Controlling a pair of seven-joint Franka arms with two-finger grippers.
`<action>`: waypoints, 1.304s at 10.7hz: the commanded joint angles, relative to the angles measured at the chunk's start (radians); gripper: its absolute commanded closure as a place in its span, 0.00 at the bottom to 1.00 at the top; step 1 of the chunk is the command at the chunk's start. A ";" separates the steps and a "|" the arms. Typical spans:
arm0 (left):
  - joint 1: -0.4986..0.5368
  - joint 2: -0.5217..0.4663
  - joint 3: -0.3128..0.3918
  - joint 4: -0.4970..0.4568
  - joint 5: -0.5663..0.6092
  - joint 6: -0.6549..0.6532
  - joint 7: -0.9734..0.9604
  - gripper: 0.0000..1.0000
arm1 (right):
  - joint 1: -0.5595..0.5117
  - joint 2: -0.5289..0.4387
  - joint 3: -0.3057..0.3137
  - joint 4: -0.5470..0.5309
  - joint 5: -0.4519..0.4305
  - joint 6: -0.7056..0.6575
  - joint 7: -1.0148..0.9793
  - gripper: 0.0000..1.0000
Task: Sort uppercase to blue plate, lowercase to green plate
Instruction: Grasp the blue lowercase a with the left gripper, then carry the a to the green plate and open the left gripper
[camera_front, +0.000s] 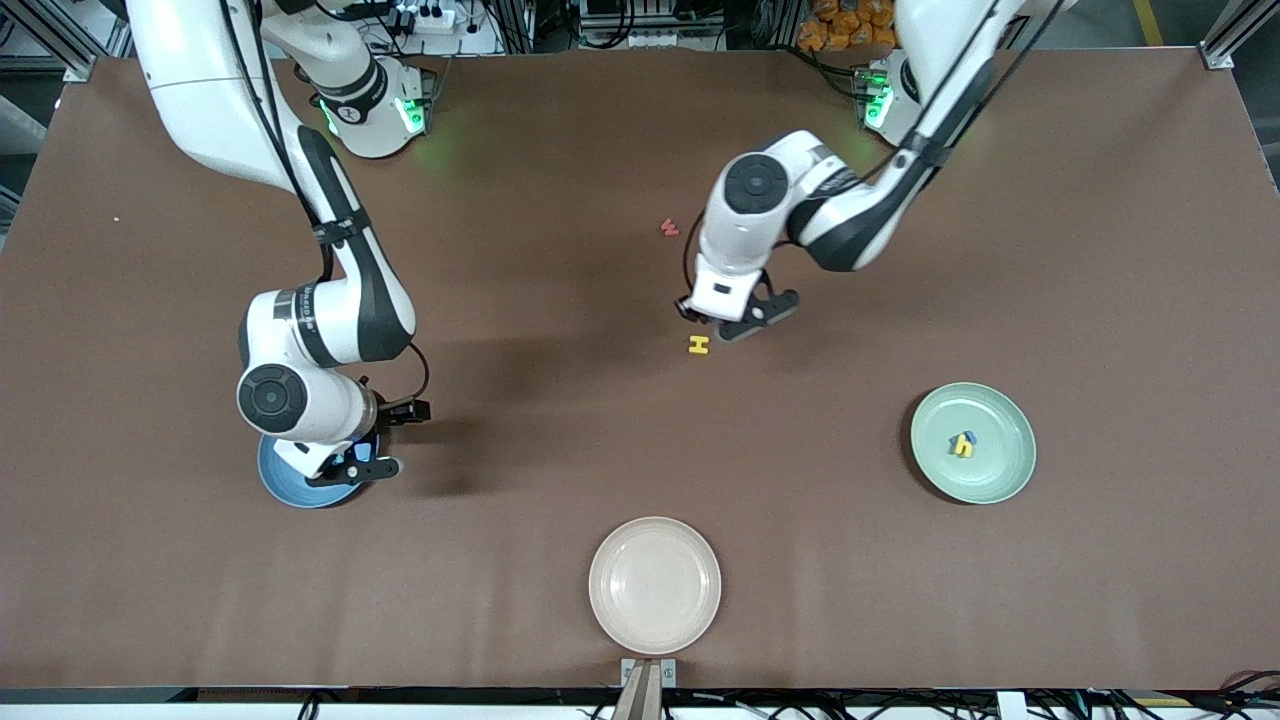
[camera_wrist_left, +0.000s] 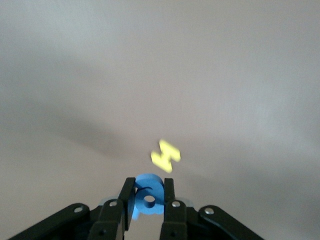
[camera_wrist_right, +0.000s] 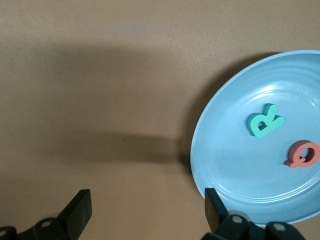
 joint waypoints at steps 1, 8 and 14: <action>0.174 -0.026 -0.031 0.000 0.006 -0.021 0.215 1.00 | -0.005 -0.013 0.009 -0.010 0.010 0.002 0.015 0.00; 0.473 0.009 0.126 0.016 0.005 -0.022 1.100 1.00 | 0.018 -0.013 0.023 -0.010 0.012 0.000 0.070 0.00; 0.460 0.078 0.249 0.121 -0.021 -0.022 1.372 0.05 | 0.156 -0.013 0.041 0.008 0.015 0.006 0.349 0.00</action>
